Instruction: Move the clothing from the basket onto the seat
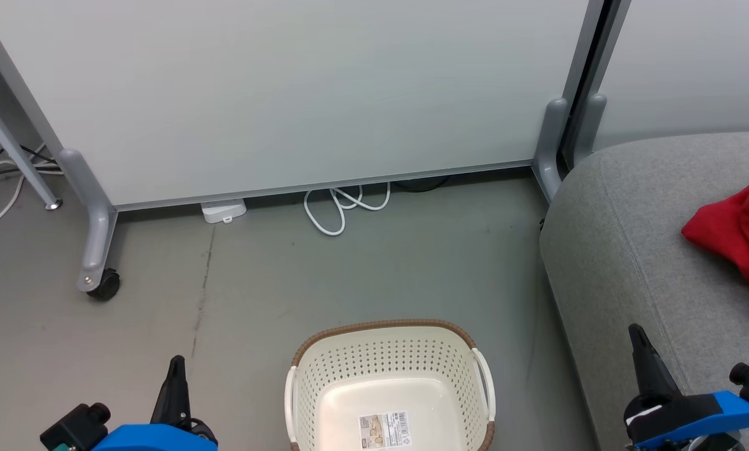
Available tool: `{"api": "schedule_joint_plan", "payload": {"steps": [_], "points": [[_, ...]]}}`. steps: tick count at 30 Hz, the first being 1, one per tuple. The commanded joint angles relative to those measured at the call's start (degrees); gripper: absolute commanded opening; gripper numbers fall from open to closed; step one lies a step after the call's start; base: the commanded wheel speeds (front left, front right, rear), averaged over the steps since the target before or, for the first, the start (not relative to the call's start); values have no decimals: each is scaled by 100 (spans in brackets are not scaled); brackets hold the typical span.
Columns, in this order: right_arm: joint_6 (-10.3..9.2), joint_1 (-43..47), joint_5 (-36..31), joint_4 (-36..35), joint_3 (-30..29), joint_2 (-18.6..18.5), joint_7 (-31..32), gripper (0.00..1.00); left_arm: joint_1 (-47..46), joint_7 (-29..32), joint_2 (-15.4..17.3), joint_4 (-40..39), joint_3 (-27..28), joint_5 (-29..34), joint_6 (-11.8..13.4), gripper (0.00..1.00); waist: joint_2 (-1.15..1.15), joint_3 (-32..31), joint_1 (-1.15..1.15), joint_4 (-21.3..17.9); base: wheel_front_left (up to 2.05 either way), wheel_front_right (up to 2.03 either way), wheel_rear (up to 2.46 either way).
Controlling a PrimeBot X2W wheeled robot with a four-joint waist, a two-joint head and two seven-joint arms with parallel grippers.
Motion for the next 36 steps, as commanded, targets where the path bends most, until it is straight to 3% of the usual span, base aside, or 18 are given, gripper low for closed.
{"api": "schedule_joint_plan", "payload": {"steps": [1, 36], "points": [[1, -176, 185, -51, 1, -41, 24, 0, -176, 43, 9, -103, 66, -162, -2, 0, 0, 0, 0, -2, 0, 0, 0], [2, -377, 2482, 60, 20, -69, 276, 0, -411, 655, -98, -389, 462, -2213, -5, 0, 0, -14, 0, -53, 0, 0, 0]]}}
